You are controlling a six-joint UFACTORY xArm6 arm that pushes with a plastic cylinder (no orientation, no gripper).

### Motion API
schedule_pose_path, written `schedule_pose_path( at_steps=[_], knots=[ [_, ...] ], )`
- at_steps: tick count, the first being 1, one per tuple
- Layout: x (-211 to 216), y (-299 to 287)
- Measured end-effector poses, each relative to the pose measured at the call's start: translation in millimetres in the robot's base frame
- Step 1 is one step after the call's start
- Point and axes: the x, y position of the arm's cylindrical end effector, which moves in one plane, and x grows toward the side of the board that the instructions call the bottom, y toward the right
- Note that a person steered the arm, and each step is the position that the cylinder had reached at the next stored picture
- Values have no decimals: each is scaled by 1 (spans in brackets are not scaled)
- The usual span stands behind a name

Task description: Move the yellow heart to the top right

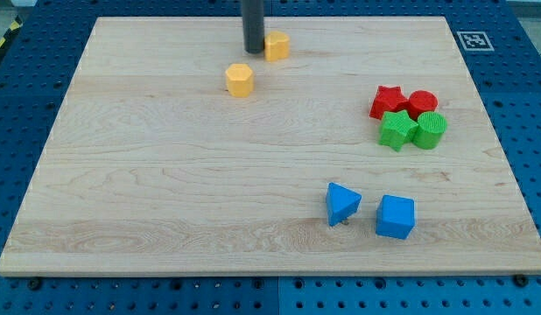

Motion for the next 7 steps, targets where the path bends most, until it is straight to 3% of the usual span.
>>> schedule_pose_path(
  at_steps=[2,4,7],
  knots=[
    [26,28],
    [-13,17],
    [-19,80]
  ],
)
